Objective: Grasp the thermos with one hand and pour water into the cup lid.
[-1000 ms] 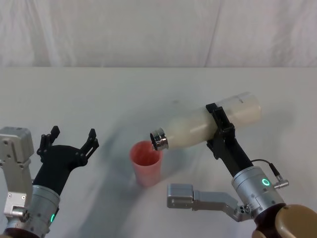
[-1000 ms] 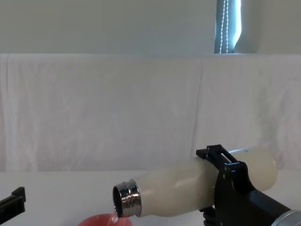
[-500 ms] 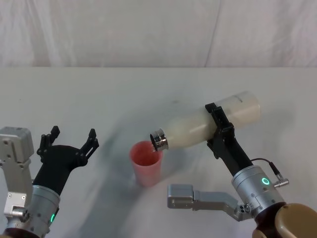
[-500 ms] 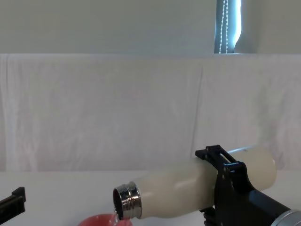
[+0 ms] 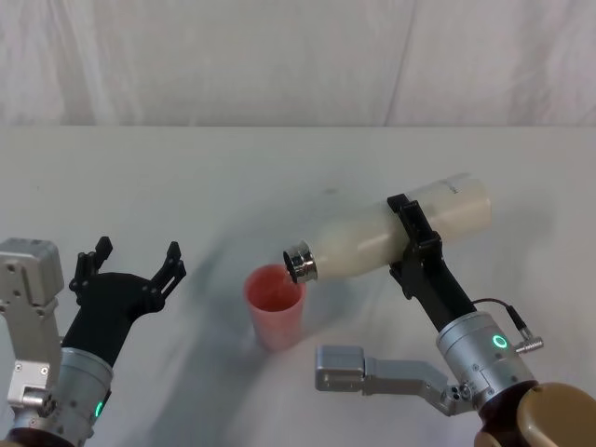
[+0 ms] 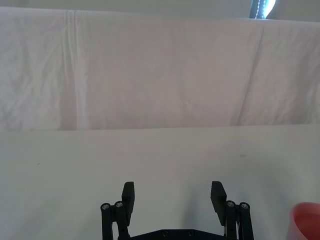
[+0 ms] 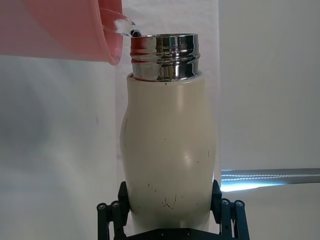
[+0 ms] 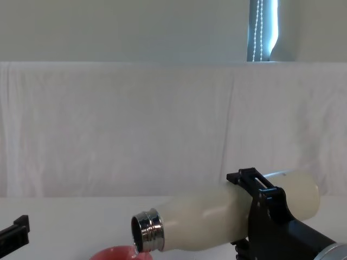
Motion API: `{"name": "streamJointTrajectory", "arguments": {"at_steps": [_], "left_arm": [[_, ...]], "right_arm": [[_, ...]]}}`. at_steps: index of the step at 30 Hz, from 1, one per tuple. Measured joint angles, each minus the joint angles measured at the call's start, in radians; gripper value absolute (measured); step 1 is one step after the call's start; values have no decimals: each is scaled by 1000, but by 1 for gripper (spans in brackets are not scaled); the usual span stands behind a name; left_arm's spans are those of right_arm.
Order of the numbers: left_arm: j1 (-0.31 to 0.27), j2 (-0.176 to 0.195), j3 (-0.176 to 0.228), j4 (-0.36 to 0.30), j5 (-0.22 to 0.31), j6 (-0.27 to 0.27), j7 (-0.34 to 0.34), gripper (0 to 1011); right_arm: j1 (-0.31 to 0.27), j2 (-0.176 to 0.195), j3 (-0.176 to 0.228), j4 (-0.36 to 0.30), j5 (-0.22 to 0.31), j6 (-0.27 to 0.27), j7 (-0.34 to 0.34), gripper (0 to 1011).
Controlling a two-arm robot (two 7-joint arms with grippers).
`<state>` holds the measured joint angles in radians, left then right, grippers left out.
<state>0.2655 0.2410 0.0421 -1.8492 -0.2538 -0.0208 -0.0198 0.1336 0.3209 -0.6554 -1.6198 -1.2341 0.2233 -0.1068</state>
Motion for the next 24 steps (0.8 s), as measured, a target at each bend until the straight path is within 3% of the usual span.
{"name": "streamJointTrajectory", "arguments": {"at_steps": [16, 24], "left_arm": [[0, 0, 0, 0, 0, 0, 0, 1001], [0, 0, 0, 0, 0, 0, 0, 1001]], "right_arm": [[-12, -10, 15, 4, 46, -22, -3, 953], [-29, -24, 41, -4, 131, -67, 5, 953]]}}
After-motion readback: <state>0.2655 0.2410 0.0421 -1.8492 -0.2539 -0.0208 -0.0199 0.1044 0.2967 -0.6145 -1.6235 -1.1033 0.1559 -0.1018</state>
